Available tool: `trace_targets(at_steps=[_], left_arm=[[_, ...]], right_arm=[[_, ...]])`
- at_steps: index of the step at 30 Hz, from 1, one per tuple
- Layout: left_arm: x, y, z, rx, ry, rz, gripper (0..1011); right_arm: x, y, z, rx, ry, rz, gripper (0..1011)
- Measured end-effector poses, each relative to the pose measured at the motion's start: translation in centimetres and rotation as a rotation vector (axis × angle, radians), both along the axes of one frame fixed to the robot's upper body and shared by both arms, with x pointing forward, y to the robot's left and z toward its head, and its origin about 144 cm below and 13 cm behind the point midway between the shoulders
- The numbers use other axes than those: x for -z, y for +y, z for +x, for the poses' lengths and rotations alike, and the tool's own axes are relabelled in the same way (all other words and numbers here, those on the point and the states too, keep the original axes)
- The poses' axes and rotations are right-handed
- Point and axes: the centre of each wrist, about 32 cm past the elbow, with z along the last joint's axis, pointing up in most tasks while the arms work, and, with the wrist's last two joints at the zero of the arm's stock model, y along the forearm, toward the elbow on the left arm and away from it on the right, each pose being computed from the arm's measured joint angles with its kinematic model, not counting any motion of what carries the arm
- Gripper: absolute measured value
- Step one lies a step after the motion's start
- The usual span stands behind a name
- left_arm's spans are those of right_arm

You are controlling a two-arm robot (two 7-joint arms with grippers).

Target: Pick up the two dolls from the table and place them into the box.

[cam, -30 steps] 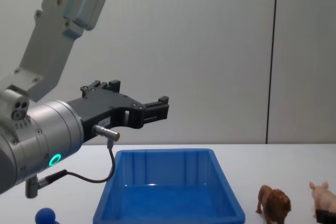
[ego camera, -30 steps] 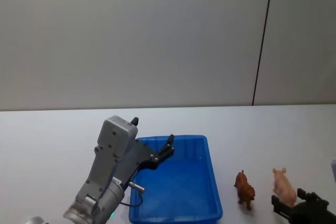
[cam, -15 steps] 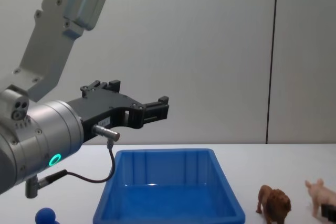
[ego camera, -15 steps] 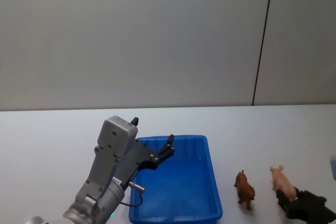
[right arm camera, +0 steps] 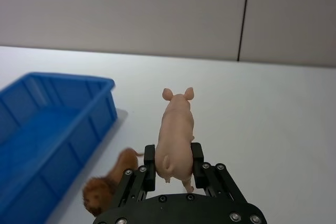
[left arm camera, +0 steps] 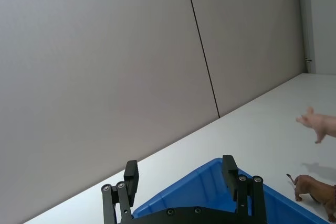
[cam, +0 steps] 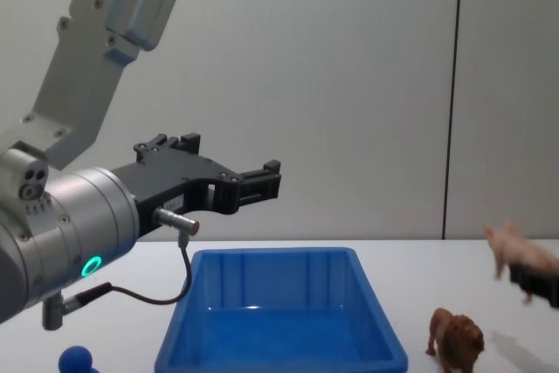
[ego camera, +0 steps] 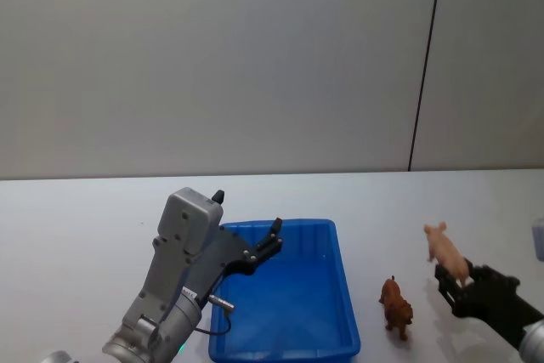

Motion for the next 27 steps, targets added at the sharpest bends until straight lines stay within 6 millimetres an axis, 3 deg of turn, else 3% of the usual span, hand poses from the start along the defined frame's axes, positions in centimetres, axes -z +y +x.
trace_targets(at_steps=[16,27], left_arm=[[0.0,0.0,0.0,0.000,0.000,0.000,1003],[0.0,0.0,0.0,0.000,0.000,0.000,1003]], right_arm=[[-4.4,3.1,2.3,-0.196,-0.088,0.006,378],[-5.2,6.3,4.2,-0.336,-0.012,0.015,381]])
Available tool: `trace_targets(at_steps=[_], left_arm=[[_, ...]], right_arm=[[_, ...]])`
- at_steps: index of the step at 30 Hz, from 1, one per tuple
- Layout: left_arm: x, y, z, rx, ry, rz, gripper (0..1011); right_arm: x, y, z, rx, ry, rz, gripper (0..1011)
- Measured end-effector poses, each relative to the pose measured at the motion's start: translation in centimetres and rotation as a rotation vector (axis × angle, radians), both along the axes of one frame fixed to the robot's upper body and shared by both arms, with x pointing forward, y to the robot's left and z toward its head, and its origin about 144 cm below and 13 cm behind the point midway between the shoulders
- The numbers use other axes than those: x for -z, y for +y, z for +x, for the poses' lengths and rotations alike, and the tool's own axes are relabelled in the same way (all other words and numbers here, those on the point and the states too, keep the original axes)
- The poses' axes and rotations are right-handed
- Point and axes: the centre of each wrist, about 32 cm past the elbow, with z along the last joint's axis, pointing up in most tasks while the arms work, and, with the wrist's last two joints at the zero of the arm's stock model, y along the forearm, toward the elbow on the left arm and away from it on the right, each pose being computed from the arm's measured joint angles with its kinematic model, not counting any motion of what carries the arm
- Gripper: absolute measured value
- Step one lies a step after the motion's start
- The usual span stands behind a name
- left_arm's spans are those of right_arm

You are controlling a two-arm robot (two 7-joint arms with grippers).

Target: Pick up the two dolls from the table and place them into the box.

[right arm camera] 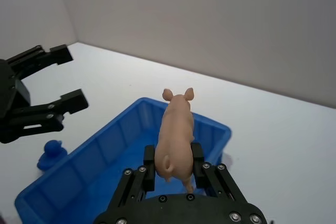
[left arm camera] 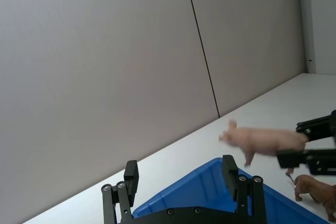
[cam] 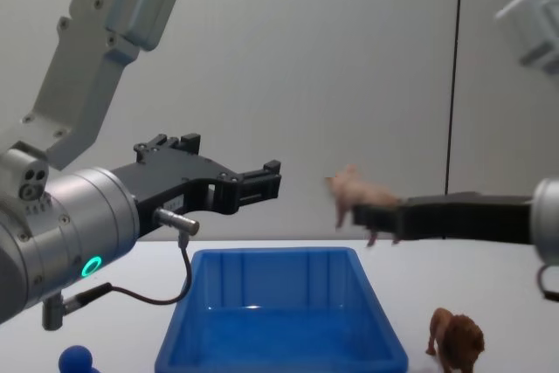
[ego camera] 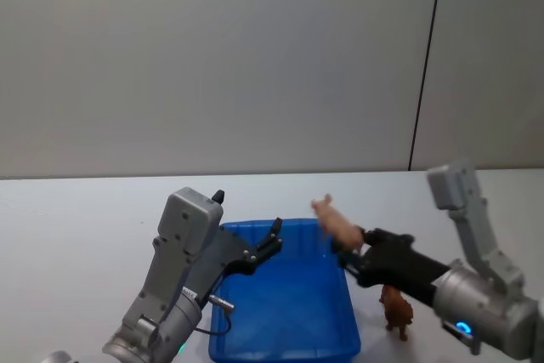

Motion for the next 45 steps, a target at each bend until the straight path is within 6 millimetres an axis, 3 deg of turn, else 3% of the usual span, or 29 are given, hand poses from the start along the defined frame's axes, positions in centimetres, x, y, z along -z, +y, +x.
trace_targets(at_steps=[5,10,16,22,45], left_arm=[[0.0,0.0,0.0,0.000,0.000,0.000,1003],[0.0,0.0,0.0,0.000,0.000,0.000,1003],[0.0,0.0,0.0,0.000,0.000,0.000,1003],[0.0,0.0,0.0,0.000,0.000,0.000,1003],[0.0,0.0,0.0,0.000,0.000,0.000,1003]], right_arm=[[0.1,1.1,0.5,-0.041,0.032,-0.007,506],[0.3,1.9,0.9,-0.070,0.056,-0.013,700],[0.4,2.1,0.9,-0.073,0.059,-0.016,883],[0.5,1.2,0.4,-0.035,0.029,-0.018,1001],[2.3,-3.7,-4.3,0.098,0.006,-0.035,1001]])
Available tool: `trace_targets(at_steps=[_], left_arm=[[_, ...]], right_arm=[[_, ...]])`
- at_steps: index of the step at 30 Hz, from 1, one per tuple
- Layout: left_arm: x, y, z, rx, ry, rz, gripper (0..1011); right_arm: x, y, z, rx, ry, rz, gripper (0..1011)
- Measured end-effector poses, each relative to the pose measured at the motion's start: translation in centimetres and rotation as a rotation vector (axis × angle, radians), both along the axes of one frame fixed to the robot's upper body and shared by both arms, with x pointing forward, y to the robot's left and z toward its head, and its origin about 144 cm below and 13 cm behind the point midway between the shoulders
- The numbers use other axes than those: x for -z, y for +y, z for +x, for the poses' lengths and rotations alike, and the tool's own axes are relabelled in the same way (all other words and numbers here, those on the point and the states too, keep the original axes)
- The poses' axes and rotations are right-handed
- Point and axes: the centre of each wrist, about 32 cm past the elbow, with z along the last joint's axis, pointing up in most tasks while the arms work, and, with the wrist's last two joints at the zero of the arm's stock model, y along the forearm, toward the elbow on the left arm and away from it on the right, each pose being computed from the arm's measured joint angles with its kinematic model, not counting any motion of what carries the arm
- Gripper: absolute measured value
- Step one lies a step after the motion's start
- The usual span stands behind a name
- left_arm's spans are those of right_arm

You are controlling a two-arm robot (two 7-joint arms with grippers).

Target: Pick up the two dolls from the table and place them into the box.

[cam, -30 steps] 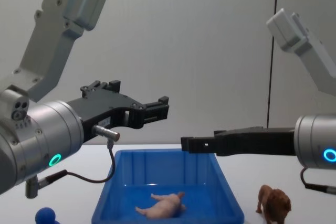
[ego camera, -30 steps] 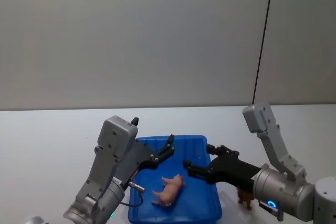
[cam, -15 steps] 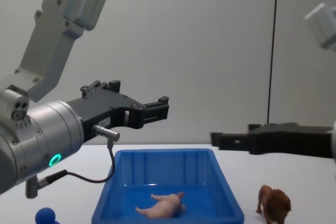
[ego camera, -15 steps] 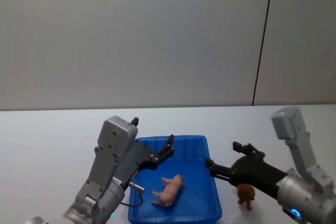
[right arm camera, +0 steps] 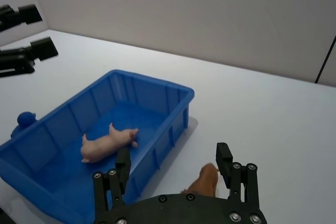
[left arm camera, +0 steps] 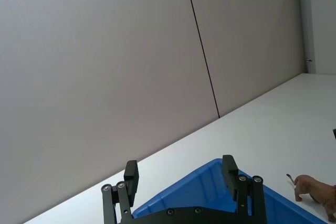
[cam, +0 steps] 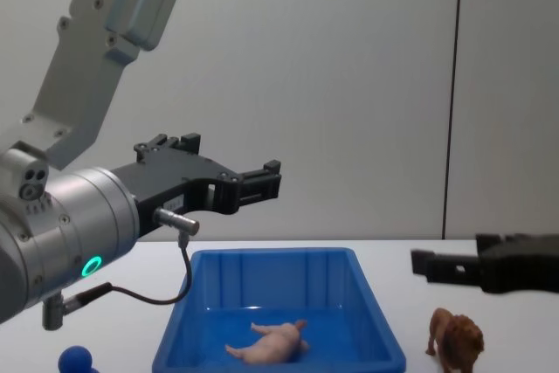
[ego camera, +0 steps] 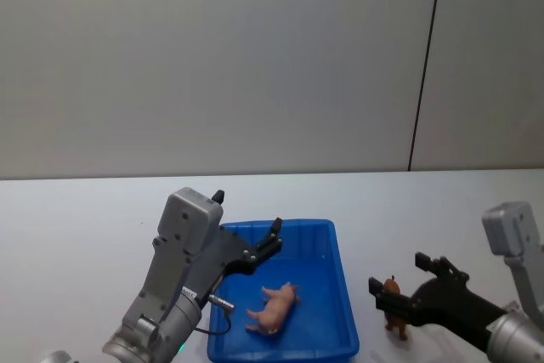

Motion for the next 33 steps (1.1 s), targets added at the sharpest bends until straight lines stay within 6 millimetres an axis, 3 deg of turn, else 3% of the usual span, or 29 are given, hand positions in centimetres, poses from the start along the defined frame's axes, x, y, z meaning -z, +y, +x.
trace_targets(at_steps=[11,22,33], left_arm=[[0.0,0.0,0.0,0.000,0.000,0.000,1003],[0.0,0.0,0.0,0.000,0.000,0.000,1003],[0.0,0.0,0.0,0.000,0.000,0.000,1003]], right_arm=[[1.7,-0.8,-0.4,0.018,0.076,-0.014,1001],[3.2,-0.7,0.5,0.035,0.130,-0.032,1001],[3.8,-0.2,1.6,0.044,0.153,-0.040,738]])
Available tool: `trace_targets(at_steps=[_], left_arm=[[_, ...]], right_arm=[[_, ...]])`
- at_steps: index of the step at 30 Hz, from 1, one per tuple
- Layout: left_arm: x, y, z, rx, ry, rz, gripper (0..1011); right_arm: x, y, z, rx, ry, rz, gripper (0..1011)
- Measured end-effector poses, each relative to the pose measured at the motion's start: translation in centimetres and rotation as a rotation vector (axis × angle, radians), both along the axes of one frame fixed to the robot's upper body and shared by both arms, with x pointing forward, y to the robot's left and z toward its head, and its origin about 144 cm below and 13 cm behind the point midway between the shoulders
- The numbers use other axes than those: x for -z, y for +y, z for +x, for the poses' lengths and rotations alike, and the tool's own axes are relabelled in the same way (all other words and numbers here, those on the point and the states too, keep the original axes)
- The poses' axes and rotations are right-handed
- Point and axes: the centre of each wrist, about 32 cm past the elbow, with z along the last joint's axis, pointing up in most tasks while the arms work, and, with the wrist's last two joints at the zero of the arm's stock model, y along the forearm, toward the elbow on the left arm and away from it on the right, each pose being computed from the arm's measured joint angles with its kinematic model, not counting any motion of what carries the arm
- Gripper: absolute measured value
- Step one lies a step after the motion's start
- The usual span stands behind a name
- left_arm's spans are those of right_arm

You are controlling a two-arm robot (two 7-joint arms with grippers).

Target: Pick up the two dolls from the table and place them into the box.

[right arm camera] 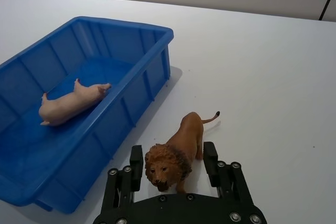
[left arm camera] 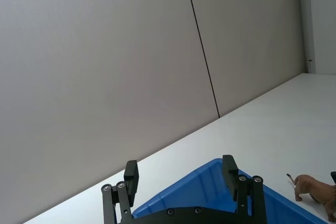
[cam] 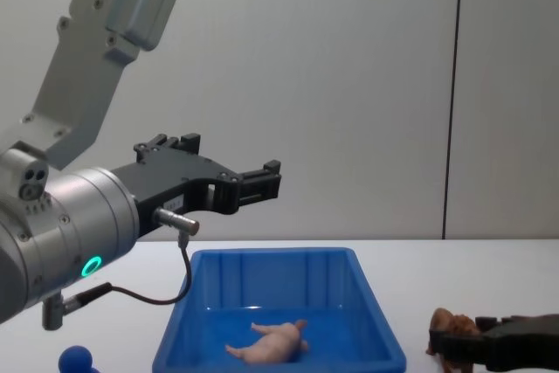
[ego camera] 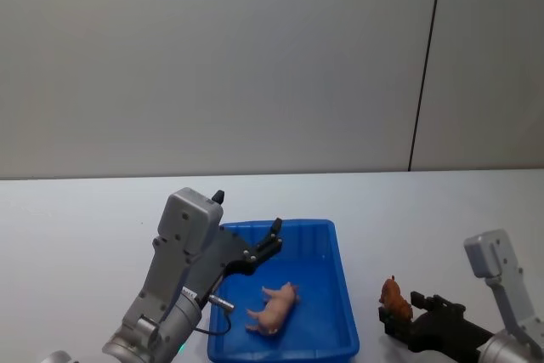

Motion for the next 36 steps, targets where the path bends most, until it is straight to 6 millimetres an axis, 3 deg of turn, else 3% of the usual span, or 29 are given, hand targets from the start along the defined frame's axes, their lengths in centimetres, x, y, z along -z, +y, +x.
trace_targets(at_steps=[8,11,26,36], left_arm=[[0.0,0.0,0.0,0.000,0.000,0.000,1003],[0.0,0.0,0.0,0.000,0.000,0.000,1003],[0.0,0.0,0.0,0.000,0.000,0.000,1003],[0.0,0.0,0.0,0.000,0.000,0.000,1003]], right_arm=[[0.0,0.3,0.4,0.008,0.005,-0.002,486],[0.0,0.4,0.5,0.013,-0.002,-0.005,439],[-2.1,1.0,0.4,0.015,-0.149,-0.010,439],[-5.5,2.3,1.2,-0.055,-0.254,0.032,439]])
